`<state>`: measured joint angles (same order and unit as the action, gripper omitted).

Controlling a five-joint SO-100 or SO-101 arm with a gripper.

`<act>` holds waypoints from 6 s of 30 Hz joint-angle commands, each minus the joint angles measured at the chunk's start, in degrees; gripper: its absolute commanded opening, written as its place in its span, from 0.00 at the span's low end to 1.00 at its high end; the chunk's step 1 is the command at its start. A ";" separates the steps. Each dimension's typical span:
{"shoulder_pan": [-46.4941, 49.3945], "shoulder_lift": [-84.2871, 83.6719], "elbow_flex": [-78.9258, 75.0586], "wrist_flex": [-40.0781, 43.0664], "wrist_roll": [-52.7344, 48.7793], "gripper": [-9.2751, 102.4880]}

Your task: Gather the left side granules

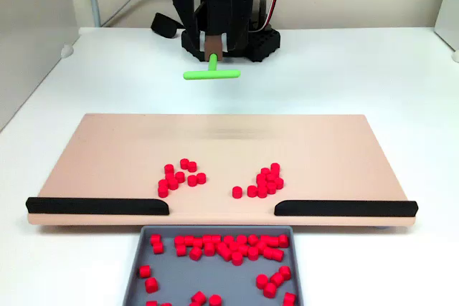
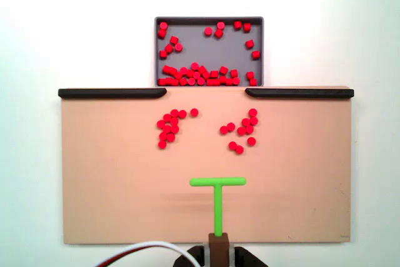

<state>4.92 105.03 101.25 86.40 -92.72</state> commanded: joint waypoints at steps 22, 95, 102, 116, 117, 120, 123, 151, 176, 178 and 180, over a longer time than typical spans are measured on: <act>-3.08 -0.35 -0.35 0.26 4.22 0.08; -15.82 -2.02 -1.23 -0.35 45.00 0.08; -21.97 -4.31 -2.90 -0.35 64.60 0.08; -25.14 -18.28 -18.54 -0.44 90.09 0.08; -25.14 -19.34 -19.69 -0.44 90.88 0.08; -25.14 -22.94 -23.03 -0.44 92.81 0.08; -25.14 -27.16 -27.60 -0.44 94.66 0.08; -23.03 -37.62 -34.80 -3.25 106.70 0.08; -21.18 -44.74 -39.11 -5.27 109.07 0.08; -21.01 -45.26 -39.11 -5.27 109.25 0.08; -20.74 -45.70 -39.02 -5.27 109.51 0.08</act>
<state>-16.61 59.24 63.90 81.39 16.08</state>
